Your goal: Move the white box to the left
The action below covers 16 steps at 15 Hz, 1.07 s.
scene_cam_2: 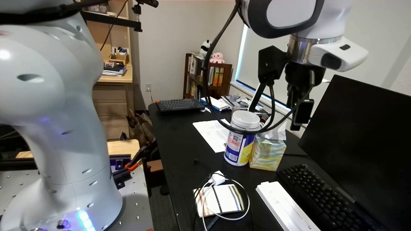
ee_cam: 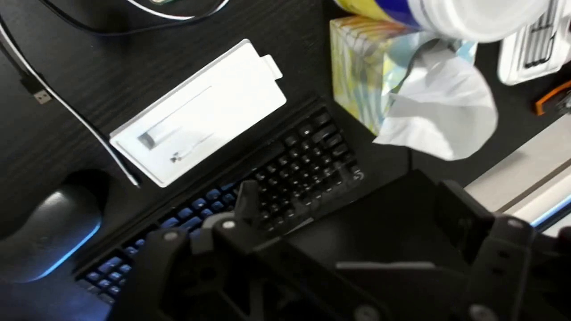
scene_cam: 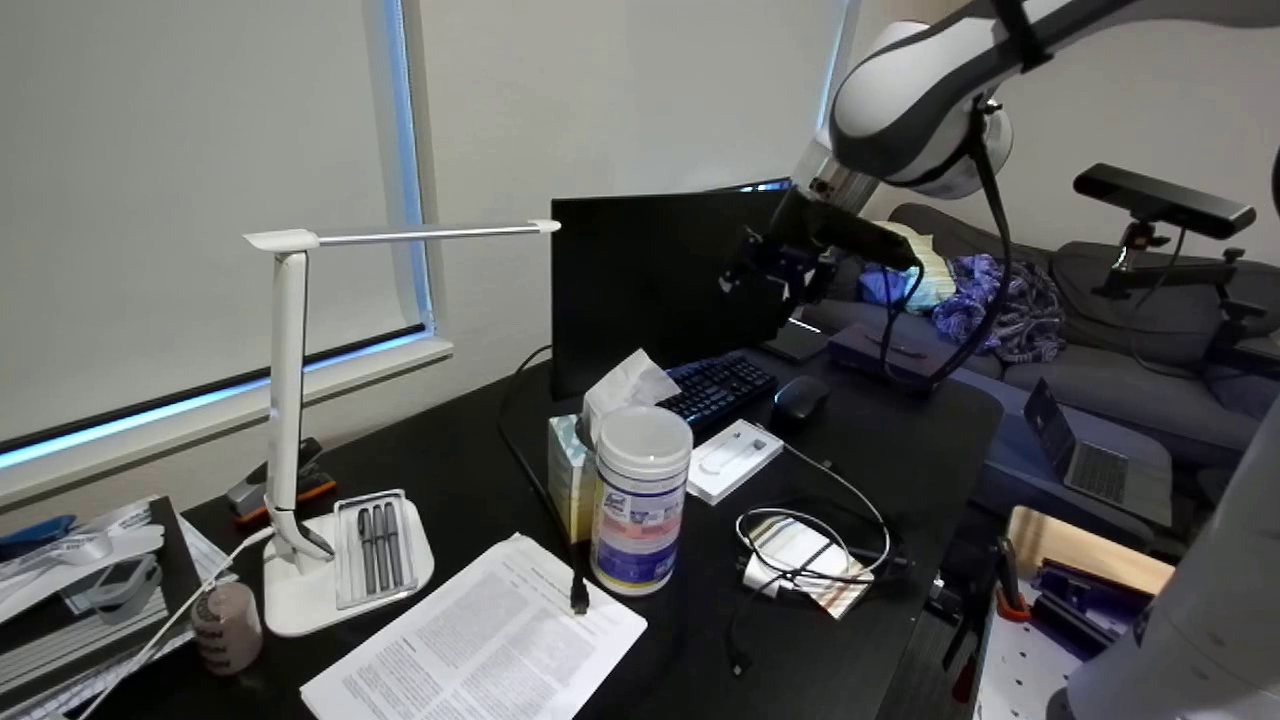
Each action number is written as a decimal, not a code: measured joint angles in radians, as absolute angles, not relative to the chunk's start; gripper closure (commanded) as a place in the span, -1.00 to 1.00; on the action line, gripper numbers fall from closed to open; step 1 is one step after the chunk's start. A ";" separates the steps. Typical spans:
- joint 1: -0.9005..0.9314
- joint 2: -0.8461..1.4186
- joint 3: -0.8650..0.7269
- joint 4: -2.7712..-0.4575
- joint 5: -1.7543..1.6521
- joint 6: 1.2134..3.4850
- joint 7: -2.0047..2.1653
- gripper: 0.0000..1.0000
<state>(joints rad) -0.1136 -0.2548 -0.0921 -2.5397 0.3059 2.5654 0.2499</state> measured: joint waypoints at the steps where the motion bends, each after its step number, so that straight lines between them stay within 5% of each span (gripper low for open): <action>1: -0.134 -0.238 -0.103 -2.545 0.306 2.579 0.272 -1.00; 16: -0.166 -0.073 -0.117 -2.544 0.302 2.717 0.607 -1.00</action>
